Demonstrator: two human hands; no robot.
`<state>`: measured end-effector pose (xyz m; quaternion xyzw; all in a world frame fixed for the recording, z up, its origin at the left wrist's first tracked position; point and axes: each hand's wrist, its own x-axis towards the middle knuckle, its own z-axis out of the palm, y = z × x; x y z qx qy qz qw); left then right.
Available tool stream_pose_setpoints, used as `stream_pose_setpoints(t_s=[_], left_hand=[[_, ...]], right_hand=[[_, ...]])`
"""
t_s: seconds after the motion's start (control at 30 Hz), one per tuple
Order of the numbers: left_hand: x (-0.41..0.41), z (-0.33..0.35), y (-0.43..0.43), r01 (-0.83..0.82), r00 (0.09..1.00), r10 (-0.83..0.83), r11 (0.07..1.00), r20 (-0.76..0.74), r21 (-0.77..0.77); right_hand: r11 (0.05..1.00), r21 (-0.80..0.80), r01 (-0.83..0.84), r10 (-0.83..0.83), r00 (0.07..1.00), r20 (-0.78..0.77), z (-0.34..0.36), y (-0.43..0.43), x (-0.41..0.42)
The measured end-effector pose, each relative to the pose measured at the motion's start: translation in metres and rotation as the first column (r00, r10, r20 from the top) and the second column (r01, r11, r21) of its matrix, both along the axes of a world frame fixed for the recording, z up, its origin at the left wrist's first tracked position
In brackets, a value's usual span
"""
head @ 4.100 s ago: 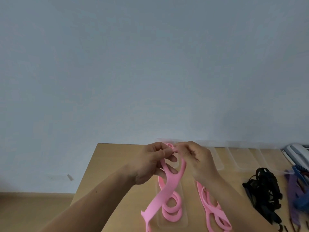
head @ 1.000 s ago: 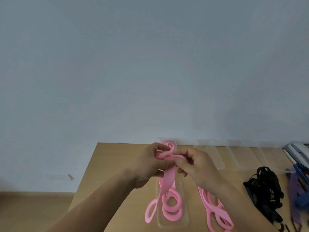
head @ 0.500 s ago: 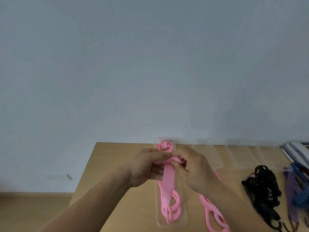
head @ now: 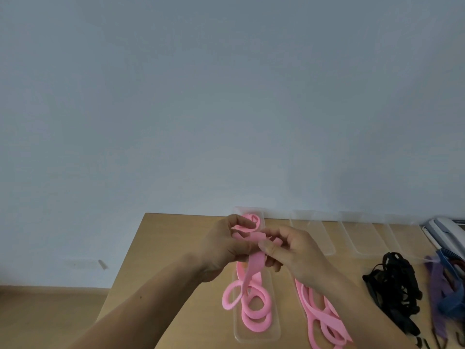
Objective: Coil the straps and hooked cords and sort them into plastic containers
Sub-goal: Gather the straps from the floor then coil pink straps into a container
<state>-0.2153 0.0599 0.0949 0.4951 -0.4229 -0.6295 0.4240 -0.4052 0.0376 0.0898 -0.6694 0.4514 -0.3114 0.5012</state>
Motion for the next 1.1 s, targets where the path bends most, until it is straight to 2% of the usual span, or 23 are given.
stream_pose_setpoints(t_s=[0.13,0.37,0.53,0.67,0.8,0.83,0.9,0.97,1.03,1.1], left_hand=[[0.004,0.001,0.001,0.038,0.998,-0.034,0.998,-0.061,0.060],[0.013,0.004,-0.001,0.147,0.989,-0.148,0.980,0.000,0.136],[0.012,0.003,-0.002,0.241,0.963,-0.223,0.963,-0.150,0.118],[0.010,0.006,-0.003,0.260,0.944,-0.238,0.963,-0.227,0.071],[0.006,0.004,-0.002,0.154,0.964,-0.131,0.984,-0.230,0.085],[0.005,0.002,-0.001,0.122,0.967,-0.098,0.988,-0.234,0.092],[0.004,0.000,0.001,0.101,0.968,-0.078,0.991,-0.240,0.086],[0.003,0.000,0.002,0.064,0.974,-0.048,0.996,-0.223,0.064],[0.004,0.000,0.001,-0.002,0.985,0.008,0.999,-0.170,0.039],[0.004,-0.001,0.000,-0.036,0.997,0.035,0.999,-0.064,-0.012]], right_hand=[[0.998,-0.062,0.000,0.000,1.000,-0.006,0.000,0.001,-0.001],[0.995,-0.081,0.065,-0.058,0.995,0.083,-0.001,0.004,0.007],[0.992,-0.074,0.098,-0.082,0.978,0.191,-0.002,0.010,0.013],[0.958,-0.232,0.169,-0.149,0.984,0.101,0.001,0.010,0.013],[0.916,-0.376,0.142,-0.143,0.989,0.026,0.001,0.012,0.012],[0.930,-0.341,0.138,-0.132,0.990,0.042,0.001,0.012,0.013],[0.977,-0.169,0.129,-0.108,0.986,0.127,0.001,0.011,0.009],[0.999,-0.013,0.050,-0.046,0.976,0.211,0.002,0.009,0.002],[0.997,0.075,-0.034,0.013,0.963,0.270,0.003,0.008,-0.003],[0.994,0.109,-0.011,-0.020,0.960,0.278,0.006,0.007,0.000]])
